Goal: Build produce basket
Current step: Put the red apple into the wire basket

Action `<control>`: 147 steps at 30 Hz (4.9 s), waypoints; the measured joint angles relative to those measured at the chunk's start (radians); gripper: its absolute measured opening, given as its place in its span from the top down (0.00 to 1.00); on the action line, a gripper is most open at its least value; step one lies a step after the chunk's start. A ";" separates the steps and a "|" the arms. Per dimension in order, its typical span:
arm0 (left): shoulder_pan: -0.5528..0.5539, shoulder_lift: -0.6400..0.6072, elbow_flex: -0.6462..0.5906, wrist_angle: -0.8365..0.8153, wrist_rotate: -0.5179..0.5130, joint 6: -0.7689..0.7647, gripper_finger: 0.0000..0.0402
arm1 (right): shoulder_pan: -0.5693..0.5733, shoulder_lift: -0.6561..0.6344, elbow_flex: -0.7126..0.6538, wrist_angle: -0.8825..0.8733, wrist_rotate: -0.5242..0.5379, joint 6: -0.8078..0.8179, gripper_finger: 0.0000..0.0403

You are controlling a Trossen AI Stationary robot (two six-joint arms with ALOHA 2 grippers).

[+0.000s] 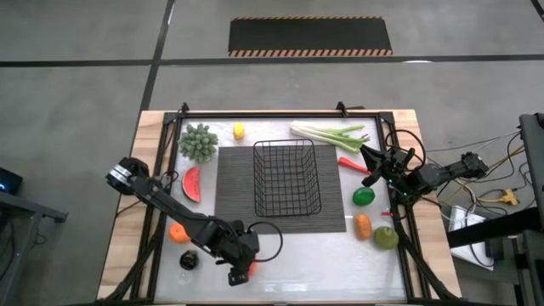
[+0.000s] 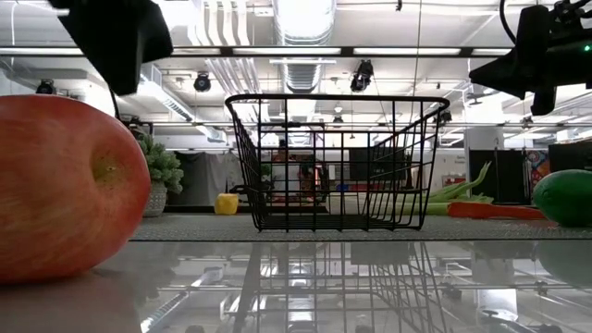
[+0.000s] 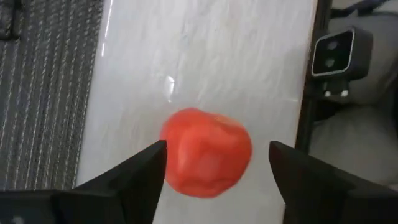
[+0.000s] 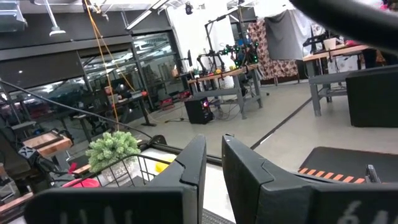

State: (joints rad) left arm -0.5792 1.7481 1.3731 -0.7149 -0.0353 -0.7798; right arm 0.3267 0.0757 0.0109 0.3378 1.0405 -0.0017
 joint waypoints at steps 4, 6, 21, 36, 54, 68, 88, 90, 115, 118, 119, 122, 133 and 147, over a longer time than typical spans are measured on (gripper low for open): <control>0.000 0.019 0.000 -0.001 0.002 0.031 0.32 | 0.000 0.000 0.000 0.000 0.000 0.000 0.89; -0.001 0.018 0.000 0.000 0.005 0.030 0.32 | 0.000 0.000 0.000 0.000 0.000 0.000 0.89; -0.013 0.017 -0.051 0.049 0.037 -0.018 0.32 | 0.000 0.000 0.000 0.000 0.000 0.017 0.89; -0.018 0.005 -0.058 0.029 -0.058 0.073 0.32 | 0.000 0.000 0.000 0.000 0.000 0.028 0.89; -0.021 -0.009 -0.058 0.024 -0.048 0.080 0.19 | 0.000 0.000 0.000 -0.015 0.000 0.028 0.89; -0.044 -0.016 -0.146 0.167 -0.038 -0.001 0.11 | 0.000 0.000 0.000 -0.026 0.000 0.028 0.89; -0.050 -0.016 -0.235 0.288 -0.076 0.054 0.16 | 0.000 0.000 0.000 -0.027 0.000 0.044 0.89; -0.051 -0.017 -0.235 0.288 -0.076 0.054 0.22 | 0.000 0.000 0.000 -0.027 0.000 0.044 0.89; -0.069 -0.244 -0.235 0.277 -0.423 0.326 0.39 | 0.000 0.000 0.000 0.005 -0.077 0.117 0.89; -0.069 -0.263 -0.235 0.280 -0.470 0.457 0.39 | 0.000 0.000 0.000 0.076 -0.203 0.032 0.89; -0.069 -0.267 -0.235 0.280 -0.482 0.497 0.39 | 0.000 0.000 0.000 0.107 -0.247 0.006 0.89; -0.056 -0.288 -0.235 0.279 -0.504 0.592 0.39 | 0.000 0.001 0.002 0.199 -0.365 -0.066 0.89; -0.024 -0.411 -0.239 0.460 -0.757 0.763 0.40 | 0.002 0.175 0.209 0.193 -0.617 -0.169 0.89; 0.014 -0.374 -0.472 1.374 -0.816 1.075 0.40 | 0.003 0.726 0.594 0.168 -0.752 -0.349 0.89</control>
State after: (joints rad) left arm -0.5649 1.3739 0.9011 0.6590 -0.8514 0.2954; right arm 0.3294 0.8022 0.6049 0.5055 0.2882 -0.3506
